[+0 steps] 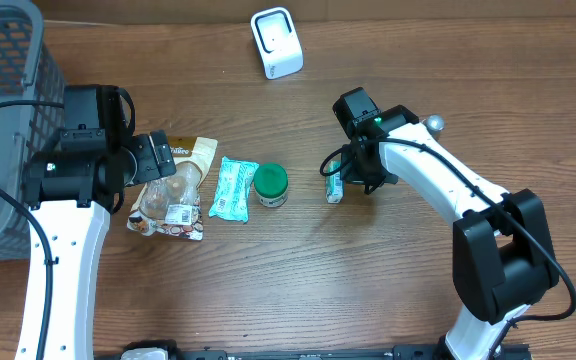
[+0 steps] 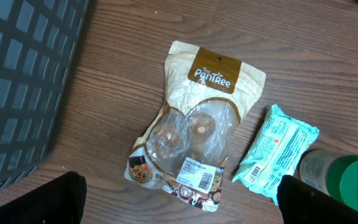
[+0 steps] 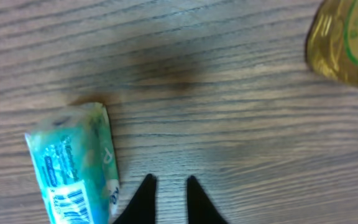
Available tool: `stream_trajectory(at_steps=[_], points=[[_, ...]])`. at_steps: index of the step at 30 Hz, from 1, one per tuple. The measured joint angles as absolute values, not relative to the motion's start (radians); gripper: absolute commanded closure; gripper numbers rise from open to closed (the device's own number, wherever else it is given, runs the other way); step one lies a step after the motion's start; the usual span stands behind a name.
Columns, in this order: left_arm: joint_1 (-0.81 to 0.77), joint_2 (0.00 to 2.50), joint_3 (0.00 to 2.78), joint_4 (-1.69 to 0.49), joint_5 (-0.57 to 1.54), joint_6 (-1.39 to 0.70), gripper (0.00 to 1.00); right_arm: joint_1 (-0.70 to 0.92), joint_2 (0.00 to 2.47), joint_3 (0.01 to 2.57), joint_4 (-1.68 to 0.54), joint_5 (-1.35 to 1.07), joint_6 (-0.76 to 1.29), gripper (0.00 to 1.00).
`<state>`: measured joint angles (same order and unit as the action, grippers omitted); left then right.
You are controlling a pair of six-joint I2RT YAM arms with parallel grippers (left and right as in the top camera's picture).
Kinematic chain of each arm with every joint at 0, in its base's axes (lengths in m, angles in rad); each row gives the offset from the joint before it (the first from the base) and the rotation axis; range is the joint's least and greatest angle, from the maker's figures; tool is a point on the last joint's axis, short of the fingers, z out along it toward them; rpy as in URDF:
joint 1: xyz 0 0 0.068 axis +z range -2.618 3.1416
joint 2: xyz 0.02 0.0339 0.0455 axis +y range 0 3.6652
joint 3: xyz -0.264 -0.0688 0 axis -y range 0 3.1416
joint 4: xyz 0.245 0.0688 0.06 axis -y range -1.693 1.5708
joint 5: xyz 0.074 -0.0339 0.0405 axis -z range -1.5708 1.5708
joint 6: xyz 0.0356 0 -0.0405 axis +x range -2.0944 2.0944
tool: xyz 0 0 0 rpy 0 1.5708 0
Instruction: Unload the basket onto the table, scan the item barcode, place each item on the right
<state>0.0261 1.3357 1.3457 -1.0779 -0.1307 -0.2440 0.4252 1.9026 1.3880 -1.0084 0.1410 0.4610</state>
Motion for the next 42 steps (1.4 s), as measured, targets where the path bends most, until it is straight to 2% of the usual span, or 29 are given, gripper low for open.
stream_trajectory(at_steps=[21, 38, 40, 42], points=[[0.026, 1.336, 1.346, -1.078, -0.131, -0.244, 0.01, 0.425, 1.903, 1.333, -0.934, 0.035, 0.466, 0.96], [0.026, 1.336, 1.346, -1.078, -0.131, -0.244, 0.01, 0.425, 1.903, 1.333, -0.875, -0.154, 0.466, 0.96], [0.026, 1.336, 1.346, -1.078, -0.131, -0.244, 0.01, 0.425, 1.903, 1.333, -0.873, -0.161, 0.467, 0.88], [0.026, 1.336, 1.346, -1.078, -0.131, -0.244, 0.00, 0.425, 1.903, 1.333, -0.868, -0.169, 0.472, 0.59]])
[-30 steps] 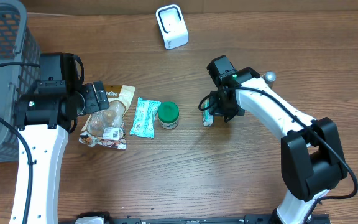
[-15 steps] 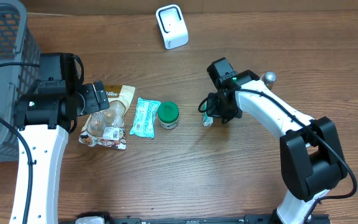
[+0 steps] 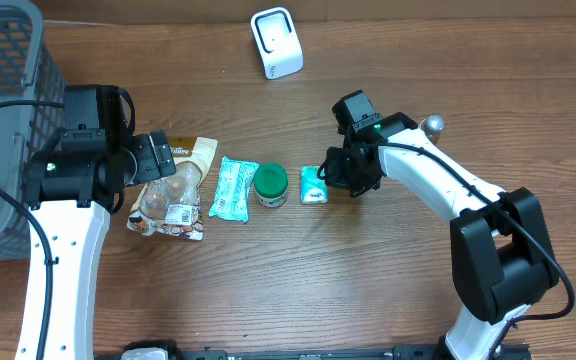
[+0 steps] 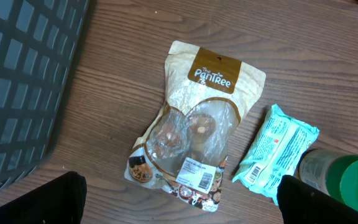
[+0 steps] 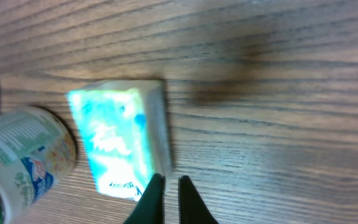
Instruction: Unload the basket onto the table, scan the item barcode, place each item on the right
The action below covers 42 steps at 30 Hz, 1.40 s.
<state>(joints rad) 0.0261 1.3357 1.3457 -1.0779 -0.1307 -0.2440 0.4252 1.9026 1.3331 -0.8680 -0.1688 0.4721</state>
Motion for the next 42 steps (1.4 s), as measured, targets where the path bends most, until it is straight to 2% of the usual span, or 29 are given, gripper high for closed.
stream_trajectory(at_steps=[1, 5, 9, 18, 30, 39, 42], points=[[0.026, 1.336, 1.346, -1.078, -0.131, -0.244, 0.00, 0.425, 1.903, 1.333, -0.865, -0.170, 0.474, 0.47], [0.026, 1.336, 1.346, -1.078, -0.131, -0.244, 0.01, 0.425, 1.903, 1.333, -0.857, -0.176, 0.466, 0.44], [0.026, 1.336, 1.346, -1.078, -0.131, -0.244, 0.00, 0.425, 1.903, 1.333, -0.855, -0.176, 0.458, 0.58], [0.026, 1.336, 1.346, -1.078, -0.131, -0.244, 0.00, 0.425, 1.903, 1.333, -0.838, -0.176, 0.403, 0.66], [0.026, 1.336, 1.346, -1.078, -0.131, -0.244, 0.00, 0.425, 1.908, 1.333, -0.806, -0.201, 0.392, 0.66], [0.026, 1.336, 1.346, -1.078, -0.131, -0.244, 0.00, 0.425, 2.003, 1.333, -0.787, -0.237, 0.392, 0.67], [0.026, 1.336, 1.346, -1.078, -0.131, -0.244, 0.01, 0.425, 2.010, 1.333, -0.782, -0.250, 0.391, 0.71]])
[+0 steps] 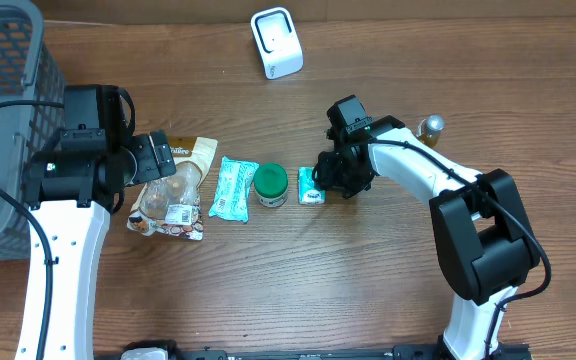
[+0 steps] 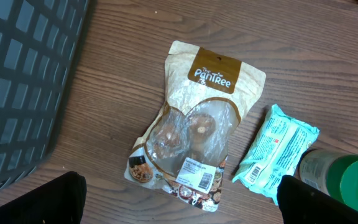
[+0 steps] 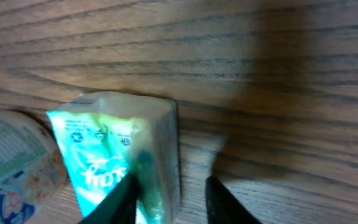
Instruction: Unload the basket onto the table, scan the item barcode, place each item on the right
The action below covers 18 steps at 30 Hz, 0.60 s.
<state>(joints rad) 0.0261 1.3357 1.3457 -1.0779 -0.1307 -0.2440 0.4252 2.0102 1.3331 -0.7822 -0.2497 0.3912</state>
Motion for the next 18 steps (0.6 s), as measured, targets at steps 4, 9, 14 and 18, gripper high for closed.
stream_trajectory(at_steps=[4, 9, 14, 18], points=[[0.026, 1.336, 1.346, -1.078, -0.131, -0.244, 0.00, 0.425, 2.010, 1.333, -0.779, -0.257, 0.391, 0.71], [0.026, 1.336, 1.346, -1.078, -0.131, -0.244, 0.01, 0.425, 2.010, 1.333, -0.778, -0.258, 0.391, 0.71], [0.026, 1.336, 1.346, -1.078, -0.131, -0.244, 0.00, 0.425, 2.011, 1.333, -0.769, -0.259, 0.391, 0.72], [0.026, 1.336, 1.346, -1.078, -0.131, -0.244, 0.00, 0.425, 2.011, 1.333, -0.768, -0.259, 0.391, 0.75]])
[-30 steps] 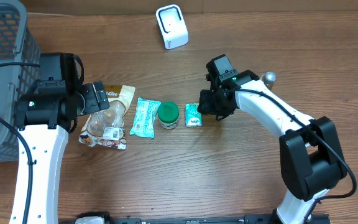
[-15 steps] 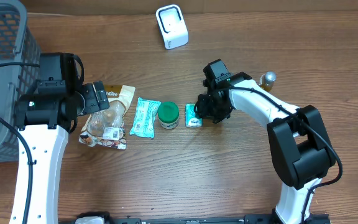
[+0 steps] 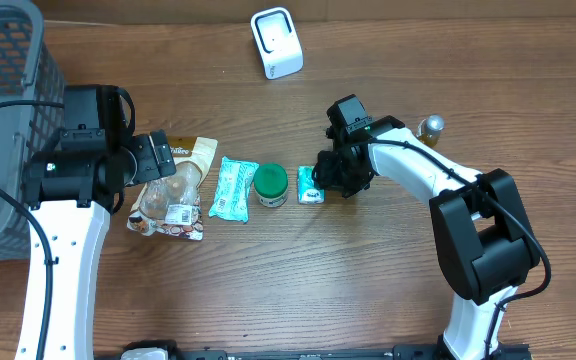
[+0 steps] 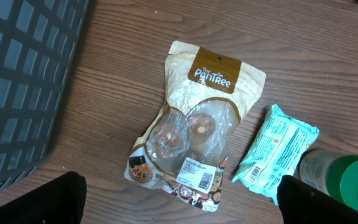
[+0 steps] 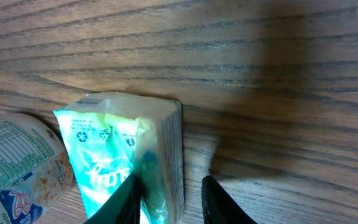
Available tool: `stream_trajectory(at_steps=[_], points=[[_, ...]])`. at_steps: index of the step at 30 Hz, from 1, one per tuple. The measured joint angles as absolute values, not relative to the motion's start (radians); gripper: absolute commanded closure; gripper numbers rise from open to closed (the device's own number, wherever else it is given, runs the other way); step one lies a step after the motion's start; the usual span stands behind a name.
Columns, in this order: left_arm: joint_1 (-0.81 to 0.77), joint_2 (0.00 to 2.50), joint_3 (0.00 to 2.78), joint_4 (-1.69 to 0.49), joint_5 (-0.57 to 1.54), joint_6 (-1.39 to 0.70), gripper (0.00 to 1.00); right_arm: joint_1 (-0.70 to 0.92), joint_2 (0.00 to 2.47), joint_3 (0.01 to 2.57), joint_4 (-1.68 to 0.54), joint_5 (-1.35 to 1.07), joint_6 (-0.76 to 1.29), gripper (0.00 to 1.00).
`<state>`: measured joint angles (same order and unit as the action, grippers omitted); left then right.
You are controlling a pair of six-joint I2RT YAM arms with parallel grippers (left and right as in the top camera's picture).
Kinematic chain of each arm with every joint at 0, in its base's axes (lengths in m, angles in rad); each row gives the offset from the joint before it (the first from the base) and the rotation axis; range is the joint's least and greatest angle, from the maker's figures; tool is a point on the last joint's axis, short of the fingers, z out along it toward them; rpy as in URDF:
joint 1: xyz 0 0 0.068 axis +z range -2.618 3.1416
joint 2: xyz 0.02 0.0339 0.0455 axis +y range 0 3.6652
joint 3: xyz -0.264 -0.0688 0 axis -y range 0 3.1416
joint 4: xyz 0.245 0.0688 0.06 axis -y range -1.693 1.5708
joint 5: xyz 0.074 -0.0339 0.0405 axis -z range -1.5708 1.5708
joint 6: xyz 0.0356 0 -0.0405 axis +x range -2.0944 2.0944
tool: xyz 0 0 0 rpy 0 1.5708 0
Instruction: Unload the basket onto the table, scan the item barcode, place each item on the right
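Observation:
A small green-and-white pack (image 3: 311, 186) lies on the wooden table, right beside a green-lidded jar (image 3: 271, 184). My right gripper (image 3: 332, 178) is low over the pack's right side. In the right wrist view, the right gripper (image 5: 171, 186) is open, its fingers either side of the green pack's (image 5: 126, 155) right edge; the right finger is apart from it. The white scanner (image 3: 276, 42) stands at the table's back. My left gripper (image 4: 179, 202) hangs open above the Pantree pouch (image 4: 194, 124), holding nothing.
A grey basket (image 3: 3, 120) fills the left edge. A teal wipes pack (image 3: 233, 188) lies between the pouch and the jar. A small gold-capped bottle (image 3: 429, 126) stands behind the right arm. Bare wood lies in front of the items.
The right gripper's fingers stand slightly closer together around the green pack's edge, and the view has shifted a little. The left arm and the other items have not moved.
The green pack first lay apart from the jar, with the right gripper shut beside it. Then the pack lay next to the jar, the shut fingers at its edge. After that the fingers were open astride the pack's right edge, and they remain so.

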<state>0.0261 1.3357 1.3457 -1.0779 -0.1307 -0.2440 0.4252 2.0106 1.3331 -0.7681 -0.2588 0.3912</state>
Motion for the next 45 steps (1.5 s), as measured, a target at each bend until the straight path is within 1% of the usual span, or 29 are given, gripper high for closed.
stream_trajectory(at_steps=[1, 3, 5, 10, 24, 32, 37, 45], points=[[0.026, 1.336, 1.346, -1.078, -0.131, -0.244, 0.01, 0.425, 2.011, 1.333, -0.768, -0.259, 0.392, 0.79], [0.026, 1.336, 1.346, -1.078, -0.131, -0.244, 0.00, 0.425, 2.011, 1.333, -0.765, -0.262, 0.392, 0.82], [0.026, 1.336, 1.346, -1.078, -0.131, -0.244, 0.01, 0.426, 2.011, 1.333, -0.758, -0.266, 0.389, 0.75], [0.026, 1.336, 1.346, -1.078, -0.131, -0.244, 0.00, 0.425, 2.011, 1.333, -0.750, -0.275, 0.386, 0.69], [0.026, 1.336, 1.346, -1.078, -0.131, -0.244, 0.01, 0.423, 2.011, 1.333, -0.722, -0.284, 0.389, 0.67], [0.026, 1.336, 1.346, -1.077, -0.131, -0.244, 0.00, 0.408, 2.011, 1.333, -0.718, -0.298, 0.388, 0.68], [0.026, 1.336, 1.346, -1.078, -0.131, -0.244, 0.01, 0.407, 2.011, 1.333, -0.715, -0.308, 0.387, 0.66], [0.026, 1.336, 1.346, -1.078, -0.131, -0.244, 0.00, 0.407, 2.011, 1.333, -0.714, -0.311, 0.372, 0.66]])
